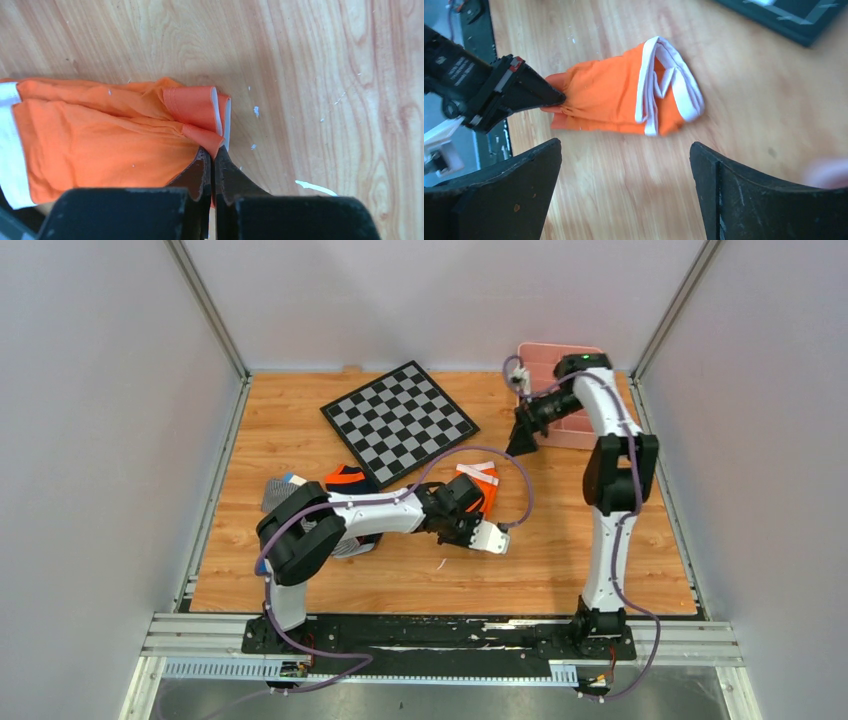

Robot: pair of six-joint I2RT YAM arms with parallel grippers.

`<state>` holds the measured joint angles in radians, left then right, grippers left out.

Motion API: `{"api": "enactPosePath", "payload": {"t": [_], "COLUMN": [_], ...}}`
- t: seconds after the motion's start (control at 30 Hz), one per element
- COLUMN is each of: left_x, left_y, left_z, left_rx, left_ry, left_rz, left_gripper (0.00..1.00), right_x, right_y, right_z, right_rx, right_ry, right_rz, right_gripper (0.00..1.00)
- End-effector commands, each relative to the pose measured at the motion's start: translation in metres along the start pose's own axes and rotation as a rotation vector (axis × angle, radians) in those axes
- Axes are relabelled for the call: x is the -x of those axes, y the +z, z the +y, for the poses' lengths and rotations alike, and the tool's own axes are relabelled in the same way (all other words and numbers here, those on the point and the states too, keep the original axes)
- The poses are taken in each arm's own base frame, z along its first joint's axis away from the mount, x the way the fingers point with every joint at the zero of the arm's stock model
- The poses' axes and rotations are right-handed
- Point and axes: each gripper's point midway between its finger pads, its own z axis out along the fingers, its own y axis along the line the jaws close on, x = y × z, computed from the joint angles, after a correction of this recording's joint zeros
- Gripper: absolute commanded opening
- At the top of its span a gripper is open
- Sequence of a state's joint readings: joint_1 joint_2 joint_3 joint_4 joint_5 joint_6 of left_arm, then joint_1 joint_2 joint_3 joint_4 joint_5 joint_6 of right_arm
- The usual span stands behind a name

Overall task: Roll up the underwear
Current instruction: Roll the underwear to the center of the board.

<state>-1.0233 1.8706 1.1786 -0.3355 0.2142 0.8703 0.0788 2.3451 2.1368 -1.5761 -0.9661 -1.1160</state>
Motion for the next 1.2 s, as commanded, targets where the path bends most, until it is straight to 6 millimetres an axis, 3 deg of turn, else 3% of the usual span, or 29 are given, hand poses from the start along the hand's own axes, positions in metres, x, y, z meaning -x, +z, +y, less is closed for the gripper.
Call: {"api": "enactPosePath", "payload": {"t": [0.0,0.13,0.23,0.3,0.37,0.47,0.5,0.53,0.63,0.73,0.8,0.97,1.17], "left_x": [-0.005,0.007,0.016,0.021,0.023,0.023,0.026,0.022,0.021,0.018,0.017,0.014,0.010], "left_y": [-0.005,-0.016,-0.016,-0.015,-0.012,-0.004,-0.003,-0.002,0.005,0.013,0.018,0.021,0.024], "left_z": [-0.055,-0.066,-0.068,-0.065,-0.057,-0.045,-0.035,-0.033,-0.027,-0.021,-0.018,-0.012,-0.012], "left_rx": [-0.283,-0.382,-0.425,-0.464,-0.513,-0.602,-0.615,-0.654,-0.753,-0.810,-0.835,-0.850,-0.843], "left_ry": [-0.246,-0.339,-0.411,-0.467,-0.529,-0.619,-0.639,-0.680,-0.748,-0.795,-0.830,-0.884,-0.914], "left_rz": [0.014,-0.008,-0.035,-0.058,-0.084,-0.126,-0.150,-0.148,-0.174,-0.188,-0.197,-0.207,-0.196], "left_gripper": [0.00,0.00,0.00,0.00,0.00,0.00,0.00,0.00,0.00,0.00,0.00,0.00,0.00], "right_x": [0.046,0.041,0.042,0.046,0.034,0.031,0.027,0.009,-0.040,-0.088,-0.103,-0.101,-0.087], "right_y": [-0.099,-0.128,-0.136,-0.147,-0.152,-0.172,-0.163,-0.136,-0.060,0.000,0.026,0.069,0.095], "right_z": [0.031,0.045,0.061,0.078,0.080,0.106,0.122,0.134,0.168,0.168,0.163,0.141,0.128], "right_rx": [-0.231,-0.332,-0.444,-0.602,-0.797,-1.075,-1.061,-0.970,-0.684,-0.544,-0.511,-0.539,-0.561], "right_ry": [-0.137,-0.156,-0.297,-0.409,-0.507,-0.669,-0.745,-0.820,-0.945,-0.996,-1.073,-1.226,-1.246], "right_rz": [-0.146,-0.214,-0.252,-0.302,-0.352,-0.498,-0.505,-0.432,-0.232,-0.024,0.044,0.054,0.027], "right_gripper": [1.00,1.00,1.00,1.00,1.00,1.00,1.00,0.96,0.72,0.60,0.59,0.70,0.80]}}
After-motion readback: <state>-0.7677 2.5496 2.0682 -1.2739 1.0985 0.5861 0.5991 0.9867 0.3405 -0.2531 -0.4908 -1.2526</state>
